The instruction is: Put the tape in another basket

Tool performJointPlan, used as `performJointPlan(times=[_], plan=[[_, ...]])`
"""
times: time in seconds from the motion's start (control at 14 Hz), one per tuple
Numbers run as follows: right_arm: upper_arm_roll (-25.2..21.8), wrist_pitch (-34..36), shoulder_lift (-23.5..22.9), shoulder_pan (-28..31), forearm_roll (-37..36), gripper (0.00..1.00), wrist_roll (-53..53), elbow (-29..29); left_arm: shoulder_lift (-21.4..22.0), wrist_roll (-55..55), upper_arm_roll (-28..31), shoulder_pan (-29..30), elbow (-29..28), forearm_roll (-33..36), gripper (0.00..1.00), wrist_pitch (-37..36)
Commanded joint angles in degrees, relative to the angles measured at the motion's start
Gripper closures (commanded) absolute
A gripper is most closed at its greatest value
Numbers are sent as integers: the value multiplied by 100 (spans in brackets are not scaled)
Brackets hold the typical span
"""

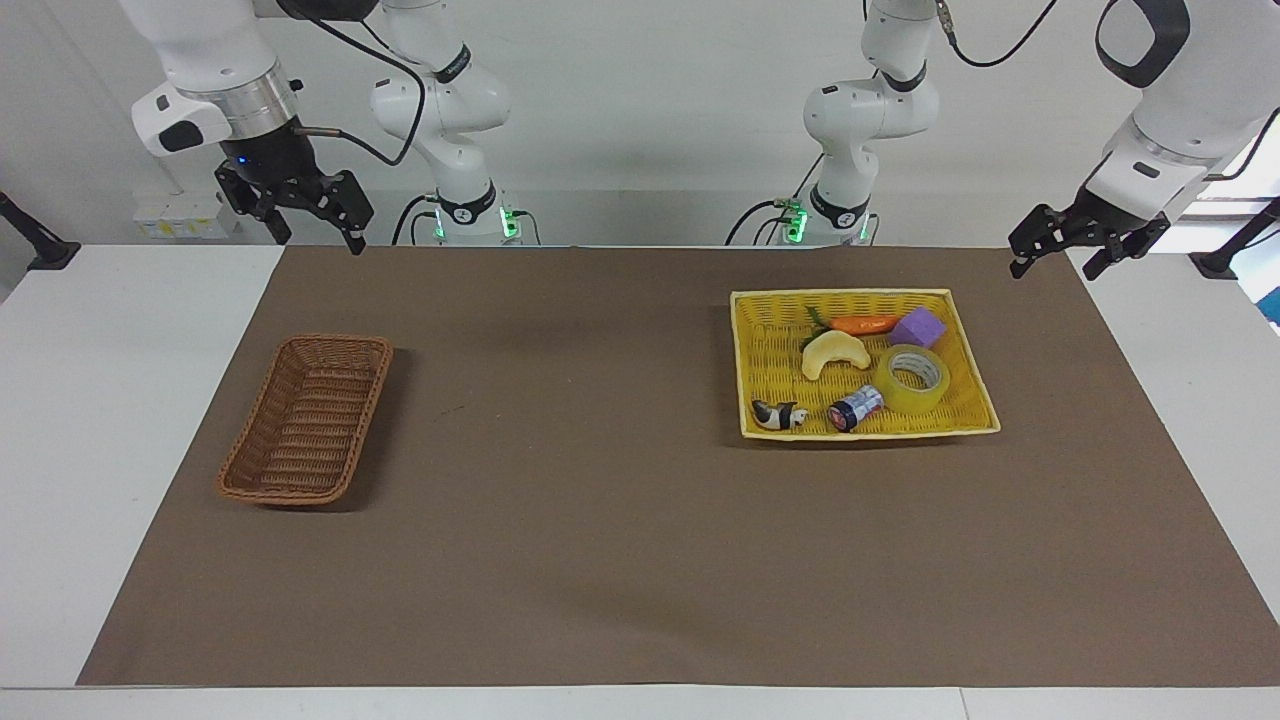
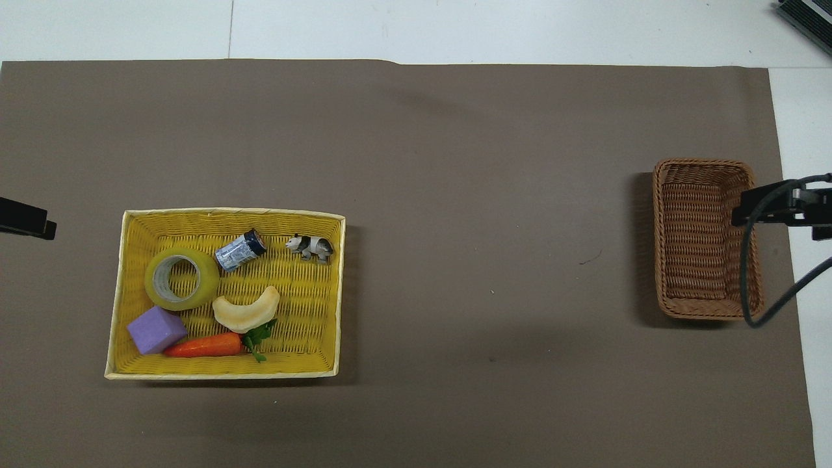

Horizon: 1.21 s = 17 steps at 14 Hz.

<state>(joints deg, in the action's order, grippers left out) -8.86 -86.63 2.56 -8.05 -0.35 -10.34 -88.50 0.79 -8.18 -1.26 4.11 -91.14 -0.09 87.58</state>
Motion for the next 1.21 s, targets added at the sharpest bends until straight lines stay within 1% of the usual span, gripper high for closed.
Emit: performJointPlan(times=[0.0,0.14,0.36,0.93,1.14], plan=[[-11,94,51,49,184,0,111,8,79,-26,-15,2,-9,-35,0,-92],[-11,94,51,49,184,0,111,8,184,-43,3,29,-219,-44,0,22],[-11,94,51,49,184,0,111,8,211,-52,3,29,-570,-44,0,417],[-11,94,51,49,184,0,111,8,176,-61,3,20,-2064,-35,0,2182],[-11,94,51,49,184,0,111,8,140,-105,3,20,-2355,-35,0,2544]])
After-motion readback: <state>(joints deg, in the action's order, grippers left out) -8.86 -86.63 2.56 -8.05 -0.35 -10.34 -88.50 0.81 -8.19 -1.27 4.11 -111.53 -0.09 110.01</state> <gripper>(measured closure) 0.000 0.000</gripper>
